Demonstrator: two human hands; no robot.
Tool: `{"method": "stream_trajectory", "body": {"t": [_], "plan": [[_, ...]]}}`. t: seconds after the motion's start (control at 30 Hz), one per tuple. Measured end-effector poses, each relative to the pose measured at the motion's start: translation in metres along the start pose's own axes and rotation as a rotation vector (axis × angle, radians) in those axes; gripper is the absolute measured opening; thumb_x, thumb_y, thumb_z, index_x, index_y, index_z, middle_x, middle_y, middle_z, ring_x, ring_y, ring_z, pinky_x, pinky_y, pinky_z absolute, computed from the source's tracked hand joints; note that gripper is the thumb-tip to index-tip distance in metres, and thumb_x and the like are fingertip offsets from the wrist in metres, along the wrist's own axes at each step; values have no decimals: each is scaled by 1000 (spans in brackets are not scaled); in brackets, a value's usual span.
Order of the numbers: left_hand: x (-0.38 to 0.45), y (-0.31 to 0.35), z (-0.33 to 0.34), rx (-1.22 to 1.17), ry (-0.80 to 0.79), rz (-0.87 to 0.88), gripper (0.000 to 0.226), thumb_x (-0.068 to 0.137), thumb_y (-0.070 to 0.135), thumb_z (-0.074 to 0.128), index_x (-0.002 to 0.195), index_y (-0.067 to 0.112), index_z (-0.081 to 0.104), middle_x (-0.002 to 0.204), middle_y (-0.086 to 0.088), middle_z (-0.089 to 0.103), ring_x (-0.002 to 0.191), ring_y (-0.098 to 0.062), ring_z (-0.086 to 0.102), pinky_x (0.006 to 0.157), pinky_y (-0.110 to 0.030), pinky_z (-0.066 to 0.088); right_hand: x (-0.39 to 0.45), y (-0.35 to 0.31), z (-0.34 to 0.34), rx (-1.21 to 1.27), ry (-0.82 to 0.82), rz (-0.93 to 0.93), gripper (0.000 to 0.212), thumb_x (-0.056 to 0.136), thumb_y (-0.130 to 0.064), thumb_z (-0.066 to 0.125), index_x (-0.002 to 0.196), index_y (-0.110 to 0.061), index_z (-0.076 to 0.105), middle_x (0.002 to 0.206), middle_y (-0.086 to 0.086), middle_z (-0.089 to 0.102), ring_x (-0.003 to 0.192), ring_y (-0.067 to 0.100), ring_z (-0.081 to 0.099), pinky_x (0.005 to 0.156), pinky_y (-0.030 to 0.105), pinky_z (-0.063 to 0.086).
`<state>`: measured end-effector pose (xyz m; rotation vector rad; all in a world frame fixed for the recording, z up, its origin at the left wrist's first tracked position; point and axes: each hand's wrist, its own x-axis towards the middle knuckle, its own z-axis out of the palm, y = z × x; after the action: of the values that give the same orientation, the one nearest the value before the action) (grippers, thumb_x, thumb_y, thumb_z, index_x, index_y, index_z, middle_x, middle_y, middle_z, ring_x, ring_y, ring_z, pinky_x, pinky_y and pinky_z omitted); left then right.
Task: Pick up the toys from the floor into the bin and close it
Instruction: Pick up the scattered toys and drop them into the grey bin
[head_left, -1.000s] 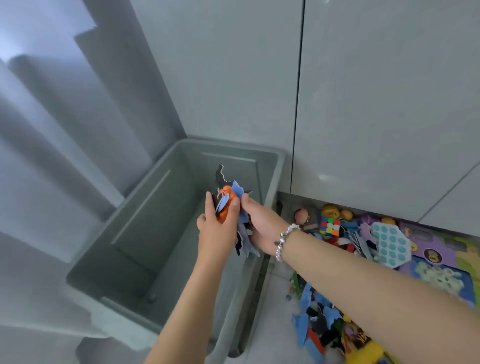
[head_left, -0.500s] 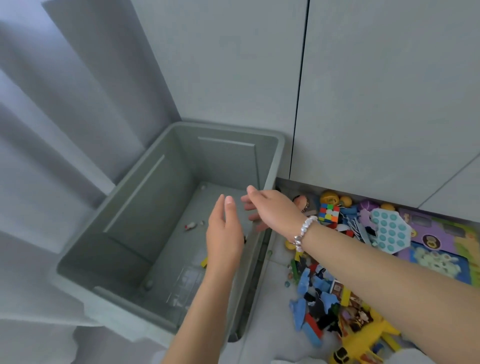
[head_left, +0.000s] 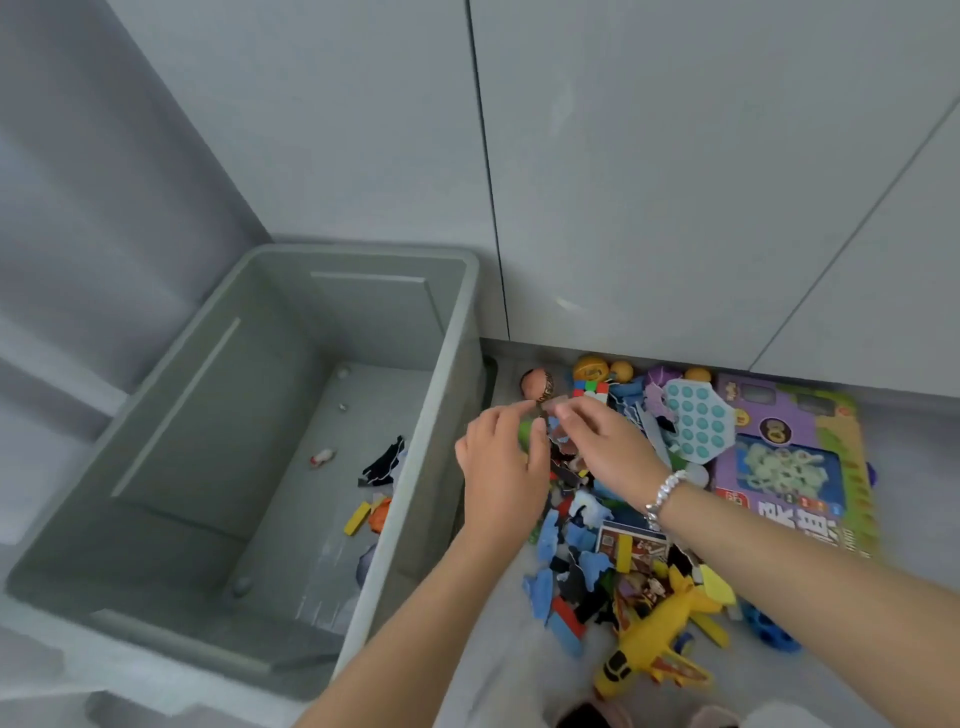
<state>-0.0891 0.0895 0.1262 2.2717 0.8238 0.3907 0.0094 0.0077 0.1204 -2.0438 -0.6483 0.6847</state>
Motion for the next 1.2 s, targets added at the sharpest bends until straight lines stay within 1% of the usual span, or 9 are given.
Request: {"method": "stream_trajectory", "body": {"t": [0.13,0.27,0.43,0.57,0.73,0.87,0.97,1.1,1.2], "plan": [[21,-9,52,-126,-205,-195,33,99,35,38,125,21,52,126,2,53,114,-12,50,104,-34,38,14,53,-16,4,42,102,25,96,-34,42,109,-20,58,92,-8,60,92,15,60,83,32,51],[41,-23,103,-150,-314,-313,34,98,36,40,121,16,54,119,-2,58,106,-16,55,91,-33,46,28,107,-26,-91,95,184,26,95,-30,47,111,-14,59,102,1,63,86,12,59,76,24,46],[46,-46,156,-126,-389,-431,42,96,39,44,128,12,49,125,-10,52,111,-25,52,91,-35,45,38,165,-28,-234,90,355,43,90,-38,52,128,-18,50,129,13,47,120,29,45,99,34,36],[28,-65,178,-68,-436,-402,52,96,42,44,142,20,35,141,-11,32,129,-27,36,103,-36,34,32,189,-22,-302,91,345,50,90,-37,54,135,-23,40,128,15,41,119,32,43,100,34,35],[12,-79,193,-93,-377,-342,52,95,42,46,143,28,33,139,-7,29,134,-23,24,97,-24,25,22,196,-15,-352,116,271,57,87,-36,57,138,-25,35,127,15,40,117,30,42,99,33,34],[-4,-94,190,-92,-303,-284,48,93,41,50,138,25,43,132,-5,38,127,-20,35,105,-31,32,16,205,-11,-474,69,244,53,83,-44,60,126,-20,42,122,10,47,114,28,42,90,33,35],[-11,-100,190,-140,-375,-245,47,93,40,52,136,25,45,130,-2,37,127,-15,30,101,-24,28,18,206,-2,-532,83,282,62,76,-52,65,120,-16,41,120,9,48,107,29,49,85,36,42],[-12,-92,194,-270,-390,-283,43,93,36,53,135,28,47,118,7,34,119,-6,28,94,-15,26,26,203,3,-469,167,332,65,71,-43,74,118,-12,41,119,10,45,103,30,52,82,42,48],[-14,-90,194,-308,-412,-277,32,91,32,57,123,27,58,109,3,35,112,-9,33,92,-13,25,24,205,2,-414,202,321,58,73,-34,75,117,-12,43,116,11,46,101,30,53,81,40,48]]}}
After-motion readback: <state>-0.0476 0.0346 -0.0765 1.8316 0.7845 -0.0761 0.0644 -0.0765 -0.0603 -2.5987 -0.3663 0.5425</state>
